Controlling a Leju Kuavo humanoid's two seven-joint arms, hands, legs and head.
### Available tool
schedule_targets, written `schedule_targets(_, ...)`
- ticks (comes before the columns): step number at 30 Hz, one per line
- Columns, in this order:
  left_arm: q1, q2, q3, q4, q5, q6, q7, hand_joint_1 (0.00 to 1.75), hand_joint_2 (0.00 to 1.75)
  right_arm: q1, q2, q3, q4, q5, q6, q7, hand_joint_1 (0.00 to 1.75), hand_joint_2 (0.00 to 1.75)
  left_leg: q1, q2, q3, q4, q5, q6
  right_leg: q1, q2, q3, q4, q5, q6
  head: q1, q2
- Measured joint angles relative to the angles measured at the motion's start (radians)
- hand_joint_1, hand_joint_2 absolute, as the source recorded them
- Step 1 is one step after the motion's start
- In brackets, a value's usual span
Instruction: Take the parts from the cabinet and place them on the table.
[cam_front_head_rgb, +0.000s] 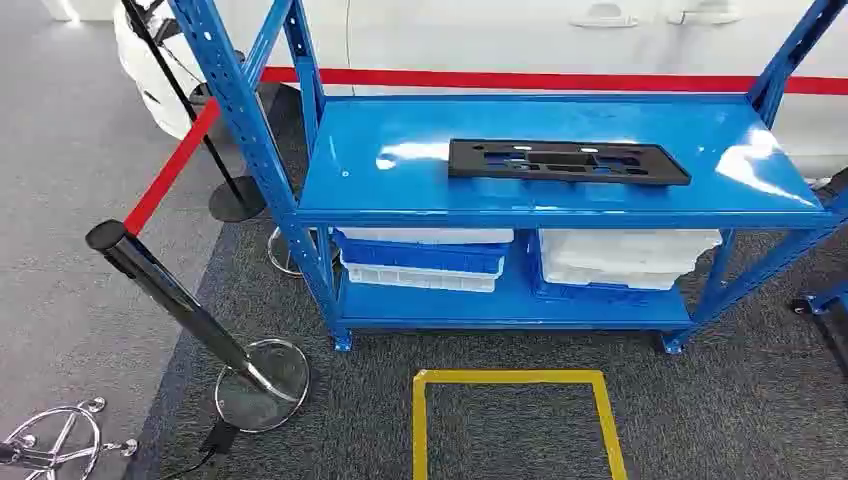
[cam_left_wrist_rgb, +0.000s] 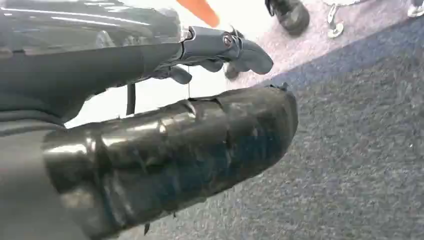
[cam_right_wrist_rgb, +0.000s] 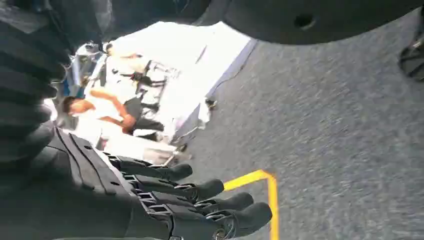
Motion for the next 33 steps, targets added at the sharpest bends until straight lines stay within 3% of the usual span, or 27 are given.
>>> schedule_targets(7, -0.005, 0.000, 0.025, 0.006, 0.024, -0.003, 0.001, 0.00, 0.00, -0.003, -0.005, 0.008, 0.005, -0.040, 0.008, -0.014, 0.00, 1.75, 0.000, 0.000, 0.000, 0.000, 0.000, 0.000, 0.000, 0.000, 0.000, 0.000, 0.000, 0.000, 0.000, 0.000)
schedule_targets(9, -0.007, -0.002, 0.053, 0.006, 0.065, 0.006, 0.006, 0.00, 0.00, -0.005, -0.005, 0.001, 0.007, -0.066, -0.026, -0.029, 0.00, 1.75, 0.000, 0.000, 0.000, 0.000, 0.000, 0.000, 0.000, 0.000, 0.000, 0.000, 0.000, 0.000, 0.000, 0.000)
schedule_targets(10, -0.008, -0.002, 0.065, 0.007, 0.083, 0.008, 0.008, 0.00, 0.00, -0.006, -0.005, -0.010, 0.007, -0.069, -0.053, -0.051, 0.00, 1.75, 0.000, 0.000, 0.000, 0.000, 0.000, 0.000, 0.000, 0.000, 0.000, 0.000, 0.000, 0.000, 0.000, 0.000)
schedule_targets(12, -0.008, -0.003, 0.100, 0.008, 0.131, 0.009, 0.009, 0.00, 0.00, -0.009, 0.001, -0.052, 0.006, -0.072, -0.129, -0.187, 0.00, 1.75, 0.000, 0.000, 0.000, 0.000, 0.000, 0.000, 0.000, 0.000, 0.000, 0.000, 0.000, 0.000, 0.000, 0.000)
schedule_targets(13, -0.008, -0.004, 0.119, 0.008, 0.150, 0.008, 0.005, 0.00, 0.00, -0.009, 0.005, -0.070, 0.006, -0.072, -0.146, -0.288, 0.00, 0.00, 0.000, 0.000, 0.000, 0.000, 0.000, 0.000, 0.000, 0.000, 0.000, 0.000, 0.000, 0.000, 0.000, 0.000)
schedule_targets(15, -0.006, -0.005, 0.159, 0.011, 0.169, 0.003, -0.004, 0.00, 0.00, -0.009, 0.010, -0.096, 0.004, -0.063, -0.109, -0.520, 0.00, 0.00, 0.000, 0.000, 0.000, 0.000, 0.000, 0.000, 0.000, 0.000, 0.001, 0.000, 0.000, 0.000, 0.000, 0.000)
schedule_targets(16, -0.005, -0.005, 0.169, 0.011, 0.164, 0.000, -0.008, 0.00, 0.00, -0.015, -0.023, -0.126, -0.014, -0.045, -0.057, -0.613, 0.00, 0.00, 0.000, 0.000, 0.000, 0.000, 0.000, 0.000, -0.001, 0.000, 0.001, 0.000, 0.000, 0.000, 0.000, 0.000)
schedule_targets(17, -0.004, -0.005, 0.173, 0.011, 0.158, -0.001, -0.008, 0.00, 0.00, -0.024, -0.075, -0.179, -0.036, 0.009, 0.025, -0.641, 0.00, 0.00, -0.001, 0.000, -0.002, 0.000, 0.000, 0.001, -0.002, 0.000, 0.002, 0.000, 0.000, 0.000, 0.001, 0.000)
schedule_targets(19, -0.007, -0.004, 0.182, 0.011, 0.163, 0.002, -0.006, 0.00, 0.00, -0.095, -0.197, -0.299, -0.070, 0.136, 0.164, -0.616, 0.00, 0.00, -0.007, 0.003, -0.002, 0.001, 0.000, 0.002, -0.008, 0.002, -0.003, 0.000, 0.004, 0.005, -0.002, 0.000)
schedule_targets(20, -0.013, -0.004, 0.192, 0.011, 0.168, 0.006, -0.007, 0.00, 0.00, -0.144, -0.271, -0.361, -0.091, 0.183, 0.196, -0.615, 0.00, 0.00, -0.011, 0.005, -0.001, 0.001, 0.002, 0.006, -0.011, 0.004, -0.003, 0.001, 0.005, 0.008, -0.002, 0.000)
schedule_targets(24, -0.016, -0.004, 0.216, 0.012, 0.175, 0.010, -0.025, 0.00, 0.00, -0.270, -0.453, -0.560, -0.260, 0.458, 0.165, -0.527, 0.00, 0.00, -0.009, 0.003, -0.002, 0.006, 0.002, 0.010, -0.008, 0.001, 0.004, -0.002, 0.007, 0.011, 0.000, 0.000)
schedule_targets(27, -0.015, -0.006, 0.222, 0.014, 0.175, 0.000, -0.041, 0.00, 0.00, -0.314, -0.481, -0.728, -0.492, 0.752, 0.188, -0.431, 0.00, 0.00, -0.006, 0.006, -0.002, 0.007, 0.002, 0.011, -0.007, 0.005, 0.005, -0.004, 0.009, 0.012, -0.001, 0.000)
schedule_targets(29, -0.019, -0.006, 0.222, 0.014, 0.173, -0.012, -0.045, 0.00, 0.00, -0.363, -0.479, -0.785, -0.632, 0.905, 0.242, -0.409, 0.00, 0.00, -0.009, 0.004, -0.006, 0.007, 0.003, 0.014, -0.008, 0.003, 0.001, 0.000, 0.009, 0.013, -0.002, 0.000)
schedule_targets(31, -0.018, -0.002, 0.225, 0.014, 0.174, -0.032, -0.046, 0.00, 0.00, -0.483, -0.469, -0.793, -0.769, 1.076, 0.296, -0.370, 0.00, 0.00, -0.011, 0.004, -0.010, 0.007, 0.005, 0.013, -0.009, 0.003, -0.004, 0.003, 0.009, 0.013, -0.001, 0.000)
schedule_targets(33, -0.021, 0.000, 0.233, 0.014, 0.174, -0.044, -0.038, 0.00, 0.00, -0.600, -0.438, -0.770, -0.871, 1.186, 0.299, -0.301, 0.00, 0.00, -0.011, 0.006, -0.004, 0.008, 0.006, 0.012, -0.009, 0.006, -0.008, 0.003, 0.010, 0.012, -0.002, 0.000)
